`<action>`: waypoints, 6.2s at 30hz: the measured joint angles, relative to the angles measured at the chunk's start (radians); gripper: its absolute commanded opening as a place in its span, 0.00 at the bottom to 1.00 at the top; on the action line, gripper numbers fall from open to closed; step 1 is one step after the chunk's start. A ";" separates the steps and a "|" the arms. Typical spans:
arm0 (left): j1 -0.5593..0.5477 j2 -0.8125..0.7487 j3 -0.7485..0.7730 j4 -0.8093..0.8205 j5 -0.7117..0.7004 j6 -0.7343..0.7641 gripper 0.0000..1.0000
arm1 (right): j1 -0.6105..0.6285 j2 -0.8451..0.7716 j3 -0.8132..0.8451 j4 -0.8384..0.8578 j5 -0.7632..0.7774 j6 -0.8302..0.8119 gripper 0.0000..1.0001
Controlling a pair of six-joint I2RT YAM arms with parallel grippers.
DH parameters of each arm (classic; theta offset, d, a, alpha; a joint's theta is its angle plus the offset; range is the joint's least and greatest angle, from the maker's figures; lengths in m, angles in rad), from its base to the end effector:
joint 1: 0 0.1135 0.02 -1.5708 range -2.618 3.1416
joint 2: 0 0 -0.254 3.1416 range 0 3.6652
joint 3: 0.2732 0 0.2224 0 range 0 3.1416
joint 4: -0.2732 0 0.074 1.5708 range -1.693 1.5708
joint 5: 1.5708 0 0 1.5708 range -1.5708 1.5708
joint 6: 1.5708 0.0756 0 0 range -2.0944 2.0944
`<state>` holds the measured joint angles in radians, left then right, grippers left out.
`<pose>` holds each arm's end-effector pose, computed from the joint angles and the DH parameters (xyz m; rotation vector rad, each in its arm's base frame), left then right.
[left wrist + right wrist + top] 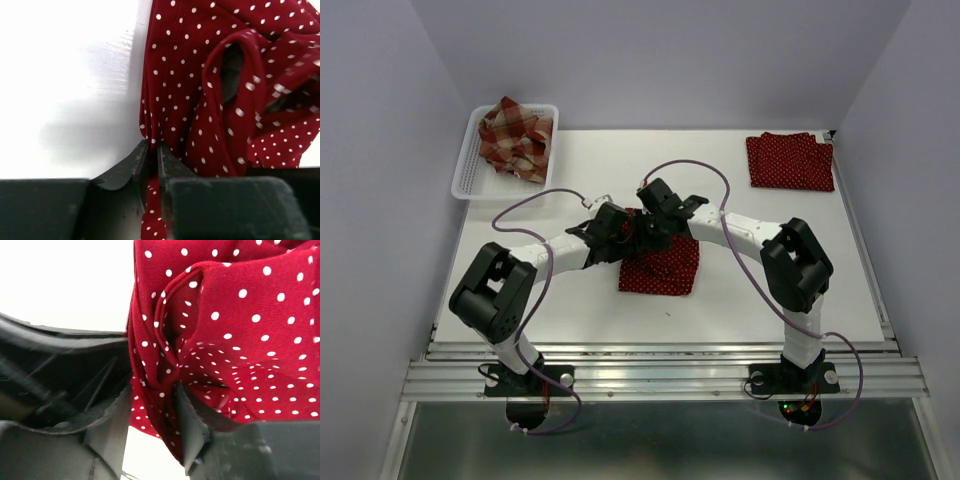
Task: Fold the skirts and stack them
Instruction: Fold the skirt
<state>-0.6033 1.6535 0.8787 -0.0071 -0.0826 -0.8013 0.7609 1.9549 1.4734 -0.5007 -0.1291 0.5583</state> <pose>0.2851 -0.1889 0.1545 -0.2814 2.4111 -0.5761 0.2942 0.2936 0.1791 -0.3236 2.6636 0.6353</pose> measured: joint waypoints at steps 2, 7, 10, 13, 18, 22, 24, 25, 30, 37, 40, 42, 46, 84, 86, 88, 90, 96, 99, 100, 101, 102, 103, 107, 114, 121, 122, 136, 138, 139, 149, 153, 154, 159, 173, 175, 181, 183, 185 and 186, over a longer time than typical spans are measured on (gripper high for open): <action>0.000 -0.028 0.000 -0.020 -0.013 -0.001 0.36 | 0.000 0.000 0.004 -0.002 0.004 -0.002 0.67; 0.002 -0.092 0.001 -0.094 -0.081 0.010 0.52 | -0.006 -0.026 0.006 -0.024 0.016 -0.030 0.87; 0.003 -0.147 0.001 -0.132 -0.119 0.007 0.61 | -0.007 -0.074 0.006 -0.034 0.013 -0.036 1.00; 0.005 -0.205 0.000 -0.170 -0.154 0.010 0.73 | -0.008 -0.138 0.006 -0.043 0.019 -0.050 1.00; 0.004 -0.282 0.000 -0.211 -0.187 0.003 0.99 | -0.007 -0.256 0.004 -0.039 0.010 -0.050 1.00; 0.004 -0.311 0.000 -0.216 -0.196 0.008 0.99 | -0.001 -0.348 -0.032 -0.016 0.022 -0.050 1.00; 0.004 -0.313 0.005 -0.219 -0.195 0.019 0.99 | 0.000 -0.391 -0.070 -0.007 0.034 -0.061 1.00; 0.004 -0.312 0.012 -0.222 -0.194 0.028 0.99 | 0.000 -0.406 -0.090 -0.001 0.038 -0.071 1.00; 0.022 -0.285 0.112 -0.233 -0.185 0.071 0.99 | 0.000 -0.411 -0.187 0.019 0.056 -0.149 1.00; 0.114 -0.280 0.151 -0.231 -0.177 0.101 0.99 | 0.000 -0.262 -0.162 0.036 0.087 -0.230 1.00; 0.148 -0.288 0.144 -0.237 -0.181 0.108 0.99 | 0.000 -0.178 -0.124 0.041 0.088 -0.249 1.00; 0.164 -0.305 0.128 -0.246 -0.184 0.111 0.99 | 0.000 -0.134 -0.104 0.044 0.084 -0.256 1.00; 0.187 -0.345 0.097 -0.262 -0.185 0.113 0.99 | 0.000 -0.084 -0.087 0.049 0.060 -0.264 1.00; 0.156 -0.499 -0.068 -0.176 -0.008 0.100 0.99 | 0.026 -0.382 -0.176 0.152 0.031 -0.140 1.00; 0.106 -0.503 -0.084 -0.154 0.008 0.088 0.99 | -0.079 -0.433 -0.188 0.179 0.008 -0.117 1.00; 0.056 -0.503 -0.097 -0.131 0.021 0.078 0.99 | -0.170 -0.451 -0.203 0.201 -0.023 -0.103 1.00; 0.013 -0.500 -0.102 -0.110 0.039 0.069 0.99 | -0.275 -0.436 -0.214 0.209 -0.047 -0.090 1.00; -0.087 -0.450 -0.125 0.014 0.119 0.043 0.99 | -0.341 -0.265 -0.179 0.209 -0.161 -0.119 1.00; -0.115 -0.385 -0.130 0.056 0.160 0.033 0.99 | -0.341 -0.165 -0.115 0.193 -0.195 -0.187 1.00; -0.122 -0.364 -0.134 0.066 0.164 0.030 0.99 | -0.341 -0.125 -0.076 0.177 -0.205 -0.225 1.00; -0.127 -0.345 -0.136 0.068 0.167 0.026 0.99 | -0.341 -0.100 -0.045 0.167 -0.212 -0.254 1.00; -0.129 -0.335 -0.137 0.068 0.168 0.026 0.99 | -0.341 -0.066 0.001 0.152 -0.219 -0.286 1.00; -0.129 -0.320 -0.137 0.068 0.167 0.025 0.99 | -0.341 -0.046 0.029 0.147 -0.225 -0.311 1.00; -0.129 -0.270 -0.140 0.072 0.160 0.020 0.99 | -0.341 0.020 0.116 0.130 -0.249 -0.394 1.00; -0.129 -0.182 -0.140 0.076 0.148 0.013 0.99 | -0.341 0.066 0.142 0.098 -0.256 -0.445 1.00; -0.128 -0.178 -0.135 0.058 0.123 0.010 0.99 | -0.341 0.067 0.143 0.085 -0.264 -0.473 1.00; -0.128 -0.178 -0.129 0.049 0.122 0.014 0.99 | -0.341 0.069 0.149 0.080 -0.271 -0.481 1.00; -0.105 -0.500 0.056 -0.169 -0.100 0.091 0.99 | -0.338 0.220 0.273 -0.016 -0.313 -0.665 1.00; -0.075 -0.545 0.044 -0.187 -0.125 0.090 0.99 | -0.326 0.225 0.268 -0.039 -0.308 -0.724 1.00; -0.062 -0.557 0.037 -0.195 -0.133 0.090 0.99 | -0.319 0.224 0.262 -0.040 -0.303 -0.747 1.00; 0.062 -0.587 -0.109 -0.261 -0.101 0.087 0.99 | -0.190 0.225 0.245 -0.002 -0.075 -0.911 1.00; 0.065 -0.588 -0.112 -0.262 -0.085 0.087 0.99 | -0.188 0.251 0.275 0.002 -0.016 -0.935 0.88; 0.067 -0.588 -0.112 -0.262 -0.082 0.087 0.99 | -0.188 0.267 0.288 0.004 -0.009 -0.937 0.85; 0.069 -0.588 -0.112 -0.262 -0.075 0.087 0.99 | -0.189 0.284 0.291 0.014 -0.007 -0.937 0.42; 0.076 -0.576 -0.111 -0.259 -0.068 0.090 0.99 | -0.230 0.246 0.211 0.084 0.140 -0.668 0.15; 0.080 -0.564 -0.111 -0.256 -0.068 0.093 0.99 | -0.257 0.196 0.134 0.101 0.205 -0.550 0.15; 0.090 -0.489 -0.093 -0.243 -0.045 0.126 0.99 | -0.363 -0.048 -0.231 0.148 0.357 -0.078 0.23; 0.095 -0.472 -0.086 -0.229 -0.026 0.139 0.99 | -0.373 -0.116 -0.328 0.170 0.365 0.011 0.25; 0.095 -0.453 -0.079 -0.217 -0.010 0.150 0.99 | -0.374 -0.226 -0.472 0.204 0.358 0.120 0.32; 0.096 -0.442 -0.075 -0.209 0.003 0.158 0.99 | -0.373 -0.290 -0.550 0.215 0.339 0.186 0.33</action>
<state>-0.5072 1.2118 0.8040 -0.2157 -0.0799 -0.6434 0.3874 1.6646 0.9234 -0.2855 0.2100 0.7441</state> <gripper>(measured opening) 0.986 0.302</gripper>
